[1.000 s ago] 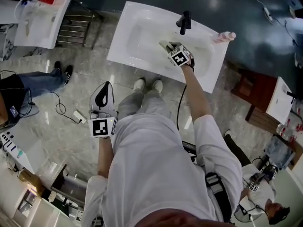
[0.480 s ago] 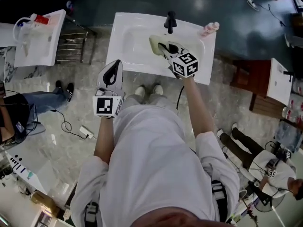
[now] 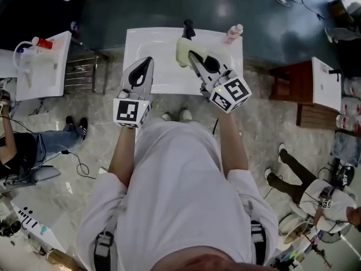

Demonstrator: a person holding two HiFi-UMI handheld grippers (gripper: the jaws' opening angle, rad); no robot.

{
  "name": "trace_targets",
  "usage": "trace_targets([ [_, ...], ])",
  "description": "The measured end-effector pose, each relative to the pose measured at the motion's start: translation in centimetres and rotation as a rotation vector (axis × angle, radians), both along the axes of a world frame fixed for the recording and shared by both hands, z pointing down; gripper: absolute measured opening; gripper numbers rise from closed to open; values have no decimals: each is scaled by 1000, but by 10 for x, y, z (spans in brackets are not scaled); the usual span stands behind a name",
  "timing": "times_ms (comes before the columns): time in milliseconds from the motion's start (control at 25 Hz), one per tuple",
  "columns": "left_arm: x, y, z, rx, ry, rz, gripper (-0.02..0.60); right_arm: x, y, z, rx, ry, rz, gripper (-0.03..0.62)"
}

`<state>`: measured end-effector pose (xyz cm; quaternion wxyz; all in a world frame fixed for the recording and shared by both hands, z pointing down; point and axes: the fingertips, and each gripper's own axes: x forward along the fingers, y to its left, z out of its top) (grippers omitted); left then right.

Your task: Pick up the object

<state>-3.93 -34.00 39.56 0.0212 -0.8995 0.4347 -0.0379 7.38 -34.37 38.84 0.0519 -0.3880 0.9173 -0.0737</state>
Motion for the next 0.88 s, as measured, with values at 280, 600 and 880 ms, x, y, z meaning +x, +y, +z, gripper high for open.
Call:
trace_targets([
  [280, 18, -7, -19, 11, 21, 48, 0, 19, 23, -40, 121, 30, 85, 14],
  [600, 23, 10, -27, 7, 32, 95, 0, 13, 38, -43, 156, 88, 128, 14],
  [880, 13, 31, -31, -3, 36, 133, 0, 7, 50, -44, 168, 98, 139, 14],
])
